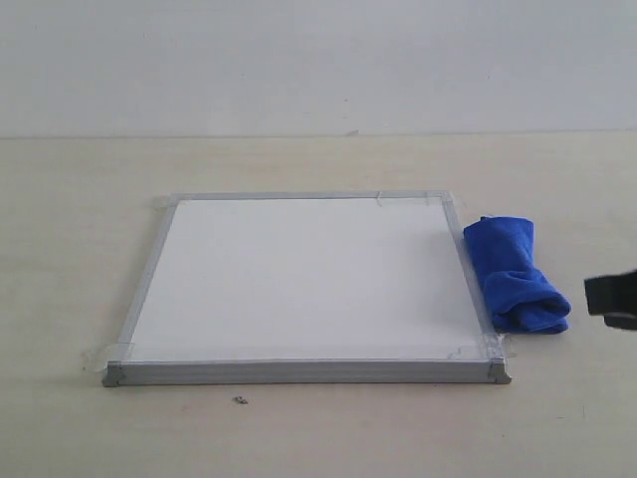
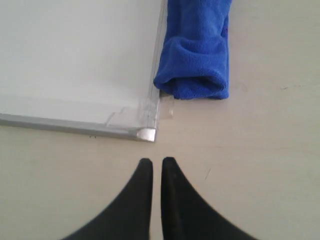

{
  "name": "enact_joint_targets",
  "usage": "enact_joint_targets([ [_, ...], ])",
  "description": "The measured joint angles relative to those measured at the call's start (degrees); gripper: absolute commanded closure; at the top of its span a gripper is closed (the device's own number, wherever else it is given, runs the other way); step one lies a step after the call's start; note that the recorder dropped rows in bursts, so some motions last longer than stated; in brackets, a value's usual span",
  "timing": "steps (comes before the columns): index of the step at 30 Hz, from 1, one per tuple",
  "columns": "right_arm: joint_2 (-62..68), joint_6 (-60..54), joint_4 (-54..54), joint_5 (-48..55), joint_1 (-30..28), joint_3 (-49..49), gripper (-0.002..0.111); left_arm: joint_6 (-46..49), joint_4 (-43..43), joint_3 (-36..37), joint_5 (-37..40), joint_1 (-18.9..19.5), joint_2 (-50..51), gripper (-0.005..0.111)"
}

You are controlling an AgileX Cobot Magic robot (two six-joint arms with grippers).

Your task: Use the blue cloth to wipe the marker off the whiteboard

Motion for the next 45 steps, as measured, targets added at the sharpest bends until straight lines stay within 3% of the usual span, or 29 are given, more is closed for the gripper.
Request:
enact_joint_targets([
  [16, -15.7, -0.2, 0.4, 3.0, 0.0, 2.7, 0.107, 0.0, 0.0, 0.0, 0.0, 0.0, 0.0, 0.102],
  [21, -21.2, -2.6, 0.3, -4.6, 0.0, 5.8, 0.107, 0.0, 0.0, 0.0, 0.0, 0.0, 0.0, 0.102],
  [32, -34.8, -6.9, 0.1, -27.2, 0.0, 24.0, 0.107, 0.0, 0.0, 0.0, 0.0, 0.0, 0.0, 0.102],
  [40, -45.4, -11.1, 0.1, -29.0, -0.1, 30.9, 0.107, 0.0, 0.0, 0.0, 0.0, 0.0, 0.0, 0.102],
  [45, -51.7, -12.4, 0.1, -23.4, -0.4, 30.9, 0.107, 0.0, 0.0, 0.0, 0.0, 0.0, 0.0, 0.102],
])
